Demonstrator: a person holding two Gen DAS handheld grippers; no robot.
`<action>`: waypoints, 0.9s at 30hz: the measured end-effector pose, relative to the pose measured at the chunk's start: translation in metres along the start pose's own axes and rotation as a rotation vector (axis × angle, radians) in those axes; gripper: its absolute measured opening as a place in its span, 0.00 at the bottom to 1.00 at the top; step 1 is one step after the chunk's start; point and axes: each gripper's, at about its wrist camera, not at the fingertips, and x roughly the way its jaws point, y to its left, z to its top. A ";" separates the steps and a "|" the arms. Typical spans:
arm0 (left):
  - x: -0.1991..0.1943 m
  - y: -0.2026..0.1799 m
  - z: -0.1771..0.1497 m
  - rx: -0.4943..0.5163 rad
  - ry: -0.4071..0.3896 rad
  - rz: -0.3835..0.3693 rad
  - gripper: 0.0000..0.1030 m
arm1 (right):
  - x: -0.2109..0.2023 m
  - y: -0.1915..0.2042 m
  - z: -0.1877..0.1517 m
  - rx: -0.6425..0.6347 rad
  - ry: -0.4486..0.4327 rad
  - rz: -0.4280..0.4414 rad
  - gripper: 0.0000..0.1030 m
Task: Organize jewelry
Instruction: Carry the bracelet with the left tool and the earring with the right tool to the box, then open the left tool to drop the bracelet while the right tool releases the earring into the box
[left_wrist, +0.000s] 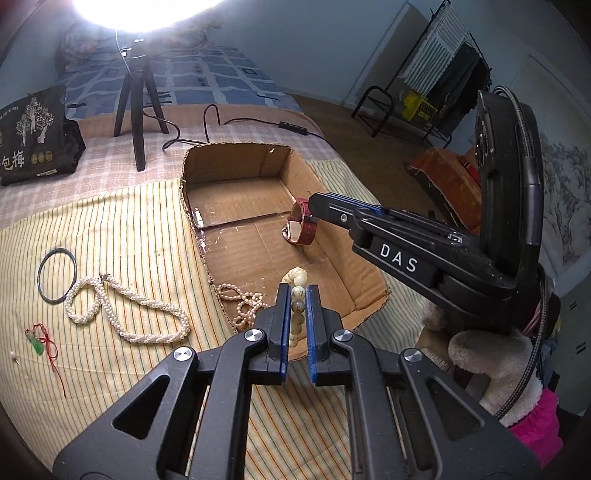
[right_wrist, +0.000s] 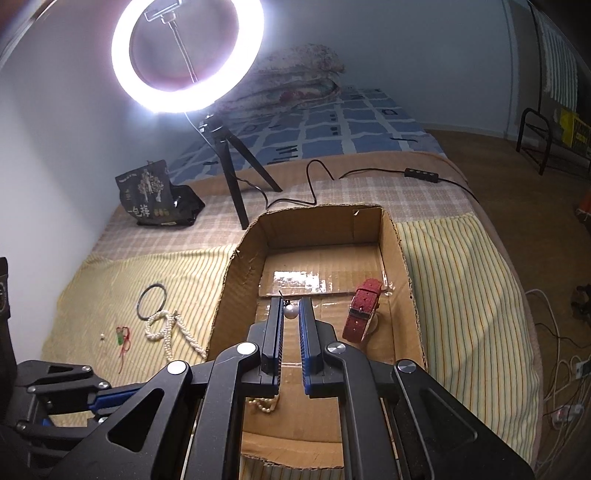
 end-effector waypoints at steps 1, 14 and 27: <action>0.000 0.000 0.000 0.003 -0.002 0.002 0.05 | 0.001 -0.001 0.000 0.001 0.002 -0.009 0.07; 0.001 0.002 0.000 0.027 -0.011 0.051 0.45 | -0.004 -0.008 0.004 0.029 -0.024 -0.109 0.74; -0.003 0.007 -0.002 0.031 -0.010 0.108 0.67 | -0.006 -0.007 0.005 0.029 -0.008 -0.156 0.76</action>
